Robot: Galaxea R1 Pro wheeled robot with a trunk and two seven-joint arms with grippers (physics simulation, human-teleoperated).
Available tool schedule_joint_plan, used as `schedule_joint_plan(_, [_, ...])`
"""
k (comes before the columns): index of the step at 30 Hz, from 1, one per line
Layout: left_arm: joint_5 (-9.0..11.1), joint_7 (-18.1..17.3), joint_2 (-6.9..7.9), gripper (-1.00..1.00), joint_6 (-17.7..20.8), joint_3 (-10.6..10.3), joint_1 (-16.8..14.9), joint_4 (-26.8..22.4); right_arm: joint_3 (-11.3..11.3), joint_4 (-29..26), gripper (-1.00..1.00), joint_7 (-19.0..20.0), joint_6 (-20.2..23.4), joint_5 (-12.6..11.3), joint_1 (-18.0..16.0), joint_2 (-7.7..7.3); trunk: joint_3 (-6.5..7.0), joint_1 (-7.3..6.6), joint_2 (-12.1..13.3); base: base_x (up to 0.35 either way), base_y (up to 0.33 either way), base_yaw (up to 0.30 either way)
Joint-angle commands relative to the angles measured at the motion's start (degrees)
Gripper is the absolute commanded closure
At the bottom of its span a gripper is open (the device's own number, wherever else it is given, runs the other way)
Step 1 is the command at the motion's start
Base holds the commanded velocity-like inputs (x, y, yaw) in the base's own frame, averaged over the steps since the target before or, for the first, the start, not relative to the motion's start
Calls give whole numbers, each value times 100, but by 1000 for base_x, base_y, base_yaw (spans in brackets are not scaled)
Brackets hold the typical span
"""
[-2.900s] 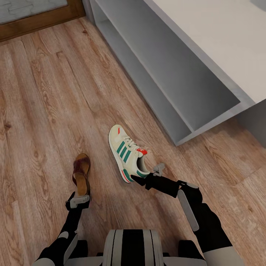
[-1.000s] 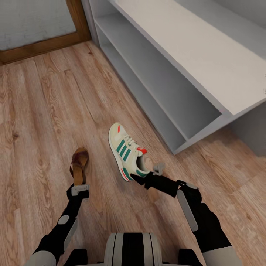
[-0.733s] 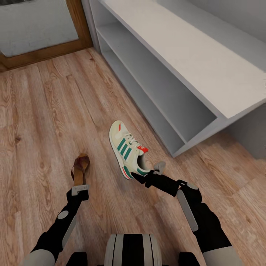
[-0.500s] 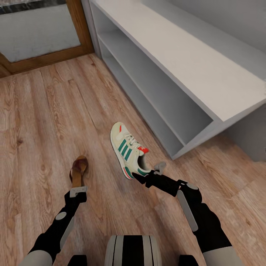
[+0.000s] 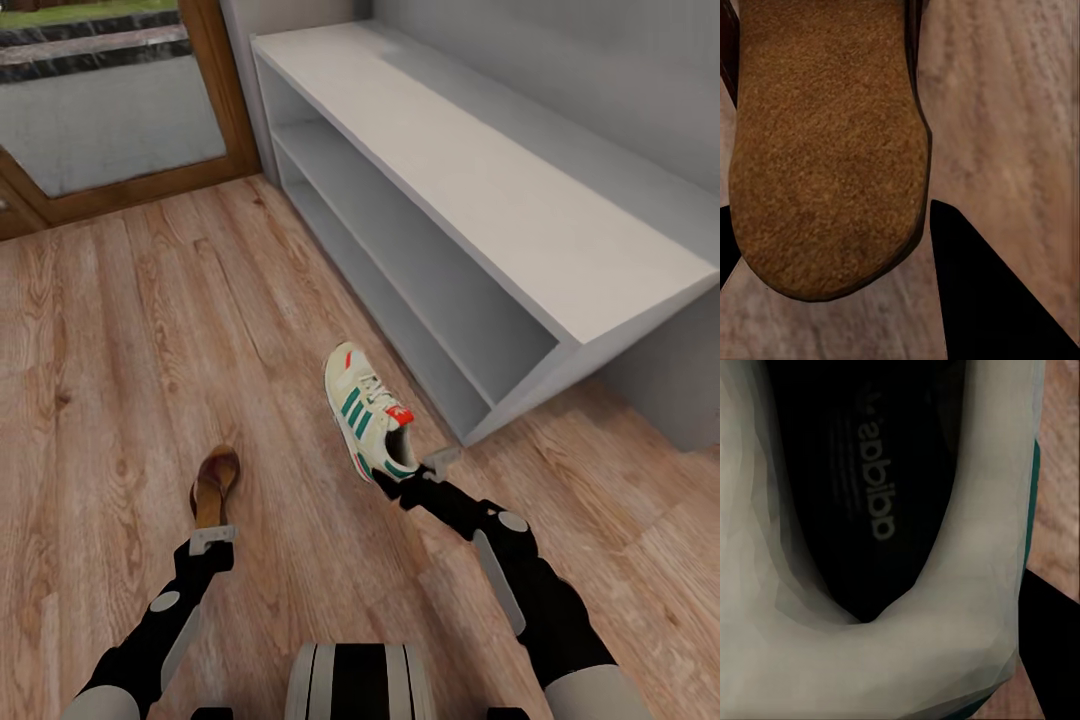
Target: Pick up the two gym shoes and the two sandals from the corridor floor and place them onto the hallstand (shoe rack) in the corridor, making sure they are on the rack and not on the floor. Arrange them so the two gym shoes are next to each other and the two sandals are next to each other.
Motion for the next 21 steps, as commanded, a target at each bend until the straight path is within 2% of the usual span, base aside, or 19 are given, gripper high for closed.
schedule_joint_plan(1, [-14,1,-1,100,-14,4,-1,5,0,4,100,-98,54,-36,-1,2,20,-3,0,0,0,0])
schedule_joint_plan(2, [-11,1,-2,100,-14,3,-1,7,5,20,100,-367,48,71,-1,4,42,-6,2,0,0,0])
schedule_joint_plan(7, [-7,1,-3,100,-14,-2,-1,12,9,35,100,-726,15,288,3,6,163,-19,8,0,0,0])
schedule_joint_plan(21, [-11,1,-3,100,-14,1,-1,10,19,160,100,-784,-42,332,9,12,596,-55,27,0,0,0])
